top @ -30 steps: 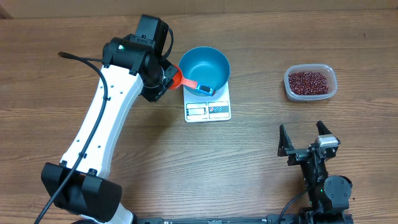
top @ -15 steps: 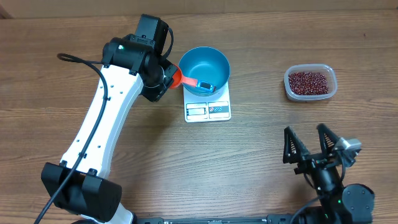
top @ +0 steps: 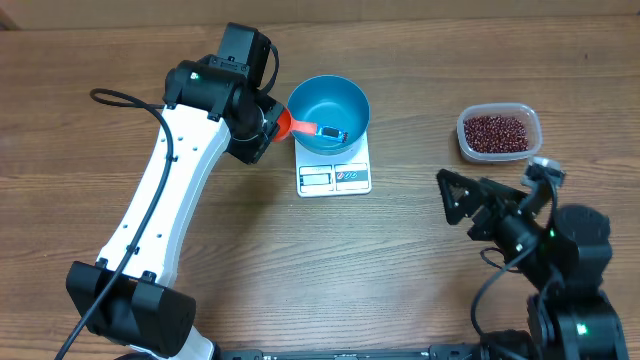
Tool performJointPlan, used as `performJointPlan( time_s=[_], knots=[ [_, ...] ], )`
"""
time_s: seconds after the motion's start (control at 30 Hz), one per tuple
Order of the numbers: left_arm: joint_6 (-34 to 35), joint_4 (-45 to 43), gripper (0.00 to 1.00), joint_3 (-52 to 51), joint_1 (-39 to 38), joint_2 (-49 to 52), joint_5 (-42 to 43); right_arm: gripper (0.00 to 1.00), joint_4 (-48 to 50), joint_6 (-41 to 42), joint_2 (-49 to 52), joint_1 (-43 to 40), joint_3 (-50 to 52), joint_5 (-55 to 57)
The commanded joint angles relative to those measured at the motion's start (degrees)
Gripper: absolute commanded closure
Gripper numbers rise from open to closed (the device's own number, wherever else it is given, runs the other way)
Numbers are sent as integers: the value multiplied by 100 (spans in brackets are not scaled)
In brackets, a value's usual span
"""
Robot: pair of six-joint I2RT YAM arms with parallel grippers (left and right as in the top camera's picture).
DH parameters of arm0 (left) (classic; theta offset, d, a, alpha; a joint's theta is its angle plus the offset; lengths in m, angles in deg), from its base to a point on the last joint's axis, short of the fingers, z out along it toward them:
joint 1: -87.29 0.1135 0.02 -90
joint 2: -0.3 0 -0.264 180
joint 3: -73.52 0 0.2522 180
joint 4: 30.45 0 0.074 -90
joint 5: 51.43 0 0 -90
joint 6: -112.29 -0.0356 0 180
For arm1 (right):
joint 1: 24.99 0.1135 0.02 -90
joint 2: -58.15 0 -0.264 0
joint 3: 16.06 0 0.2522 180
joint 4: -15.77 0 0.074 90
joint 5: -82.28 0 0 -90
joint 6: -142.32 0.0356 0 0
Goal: Scoop item into bowl and weigh 150g on scale
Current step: 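Raise the right arm and reach the right gripper toward the cup's handle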
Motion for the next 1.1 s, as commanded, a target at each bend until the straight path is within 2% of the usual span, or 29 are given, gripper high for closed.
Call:
performJointPlan(
  time_s=[0.0, 0.07, 0.23, 0.3, 0.47, 0.6, 0.77, 0.9, 1.07],
  knots=[
    [205, -4, 96, 149, -26, -162, 2, 0, 625, 953, 595, 37, -168, -1132],
    [299, -4, 96, 149, -26, -162, 2, 0, 761, 1235, 861, 35, -168, -1126],
    [522, -9, 96, 149, -26, -162, 229, 0, 1097, 3305, 1648, 37, -168, -1222],
    [608, -9, 96, 149, -28, -162, 229, 0, 1316, 3659, 1952, 37, -168, -1384],
    [754, -13, 96, 149, -33, -162, 308, 0, 2503, 3646, 2686, 96, -168, -2415],
    [752, -68, 96, 149, -52, -162, 815, 0, 3401, 3541, 3161, 289, -168, -2793],
    [750, -70, 96, 149, -55, -162, 1270, 3, 3755, 3471, 3377, 450, -168, -2909],
    [750, -68, 96, 149, -208, -162, 1287, 3, 4019, 3145, 3379, 553, -168, -2929],
    [750, -157, 96, 149, -549, -162, 1263, 3, 4157, 3145, 3379, 562, -168, -2929]
  ],
)
